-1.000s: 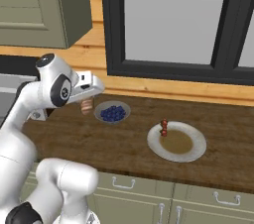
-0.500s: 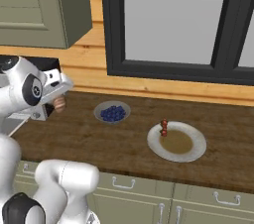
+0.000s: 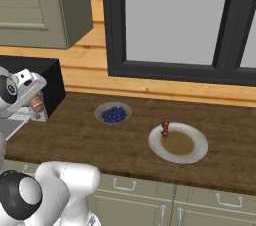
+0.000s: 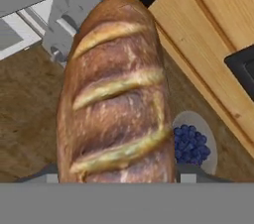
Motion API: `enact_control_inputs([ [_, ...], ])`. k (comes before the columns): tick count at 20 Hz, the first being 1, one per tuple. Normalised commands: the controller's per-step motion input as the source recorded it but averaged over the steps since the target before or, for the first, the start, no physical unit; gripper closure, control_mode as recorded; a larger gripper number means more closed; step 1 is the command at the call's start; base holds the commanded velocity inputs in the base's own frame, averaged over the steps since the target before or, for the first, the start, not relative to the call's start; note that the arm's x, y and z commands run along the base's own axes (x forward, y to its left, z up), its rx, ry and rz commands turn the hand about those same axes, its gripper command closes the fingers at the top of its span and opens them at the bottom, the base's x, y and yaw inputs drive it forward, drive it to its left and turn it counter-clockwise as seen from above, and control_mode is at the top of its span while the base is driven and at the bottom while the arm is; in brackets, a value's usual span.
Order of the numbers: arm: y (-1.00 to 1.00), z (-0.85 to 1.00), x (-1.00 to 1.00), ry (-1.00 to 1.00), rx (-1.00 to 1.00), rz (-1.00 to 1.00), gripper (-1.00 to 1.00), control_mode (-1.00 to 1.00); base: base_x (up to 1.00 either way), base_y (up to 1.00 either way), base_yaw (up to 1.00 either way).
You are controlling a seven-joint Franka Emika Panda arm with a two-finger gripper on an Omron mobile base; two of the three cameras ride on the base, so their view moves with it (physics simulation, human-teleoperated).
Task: Pick up the kebab skewer and baguette bread, and place them inside the toaster oven. Close the toaster oven door and start by setting the timer.
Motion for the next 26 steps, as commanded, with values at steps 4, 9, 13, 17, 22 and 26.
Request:
enact_control_inputs([
  [4, 1.00, 0.00, 0.21, 0.08, -0.12, 0.15, 1.00, -1.00, 0.00, 0.00, 0.00],
  [9, 1.00, -0.01, 0.20, 0.02, -0.11, 0.05, 1.00, -1.00, 0.00, 0.00, 0.00],
  [13, 0.81, -0.22, 0.02, -0.01, 0.00, 0.14, 1.00, -1.00, 0.00, 0.00, 0.00],
  [17, 0.67, -0.27, 0.01, 0.00, 0.00, 0.14, 1.00, -1.00, 0.00, 0.00, 0.00],
  [22, 0.68, -0.24, 0.35, 0.00, 0.00, 0.06, 1.00, -1.00, 0.00, 0.00, 0.00],
  [26, 0.68, -0.32, 0.39, 0.00, 0.00, 0.05, 1.00, -1.00, 0.00, 0.00, 0.00],
])
